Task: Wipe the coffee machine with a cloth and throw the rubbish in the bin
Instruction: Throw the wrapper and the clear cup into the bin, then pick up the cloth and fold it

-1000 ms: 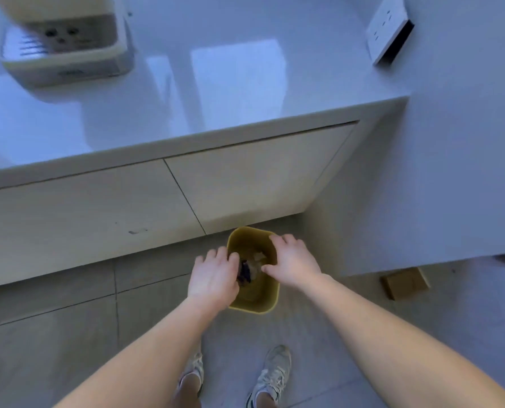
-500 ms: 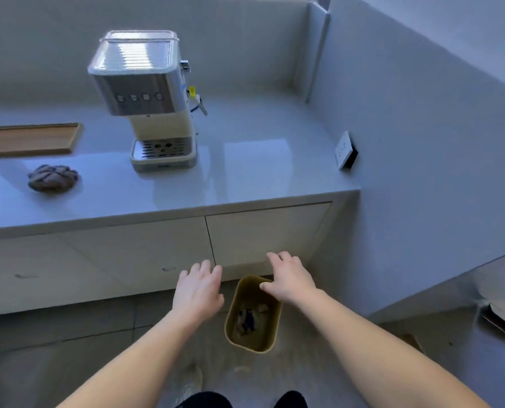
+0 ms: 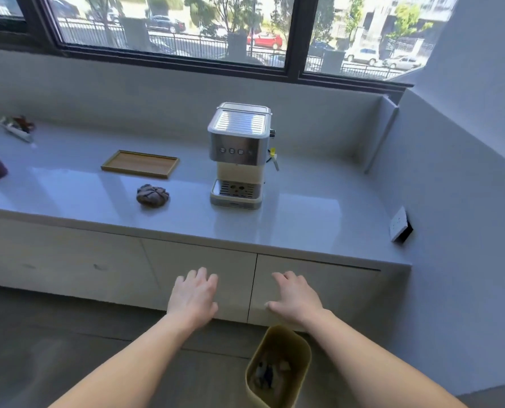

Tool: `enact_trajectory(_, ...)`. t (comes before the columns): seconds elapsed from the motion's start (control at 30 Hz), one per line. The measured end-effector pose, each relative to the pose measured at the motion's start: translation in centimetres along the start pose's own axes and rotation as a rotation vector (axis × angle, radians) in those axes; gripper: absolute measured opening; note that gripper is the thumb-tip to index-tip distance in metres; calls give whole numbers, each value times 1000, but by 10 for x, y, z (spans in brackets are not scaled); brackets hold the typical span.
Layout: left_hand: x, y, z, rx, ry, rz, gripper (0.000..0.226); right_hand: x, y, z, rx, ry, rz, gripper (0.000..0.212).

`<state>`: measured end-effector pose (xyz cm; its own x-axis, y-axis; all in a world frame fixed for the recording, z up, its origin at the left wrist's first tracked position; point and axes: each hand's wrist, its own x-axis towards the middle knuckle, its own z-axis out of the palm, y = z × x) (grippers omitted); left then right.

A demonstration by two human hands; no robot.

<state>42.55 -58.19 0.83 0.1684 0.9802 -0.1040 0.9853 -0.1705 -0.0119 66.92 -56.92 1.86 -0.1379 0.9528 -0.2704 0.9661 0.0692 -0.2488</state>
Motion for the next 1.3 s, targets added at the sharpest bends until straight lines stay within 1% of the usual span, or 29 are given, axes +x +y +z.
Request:
enact_trajectory(0.13,6,-46,-18,4,38,-34,34,22,-48,-13,-25,20,-43,68)
enact_trajectory(0.3,18,-107,-36,14,88,-55,42,49,-111,-25,-44,52,-81,72)
enact_trajectory(0.4,26,-140,-43,-3,114,-44,47,65,-147,-29,-25,64,-77,65)
enact_trajectory(0.53,35,-181,-53,-26,149,-32,47,82,-196,-27,-18,53,-73,55)
enact_trajectory(0.7,49,-223,-63,-55,160,-41,44,104,-242,-37,6,83,-72,59)
enact_trajectory(0.93,78,-259,-75,-71,162,-55,31,150,-271,-50,-1,105,-94,63)
enact_trajectory(1.13,125,-276,-73,-60,161,-48,35,199,-279,-50,44,87,-88,64)
enact_trajectory(1.3,181,-284,-67,-31,135,-37,37,254,-274,-50,61,76,-81,63)
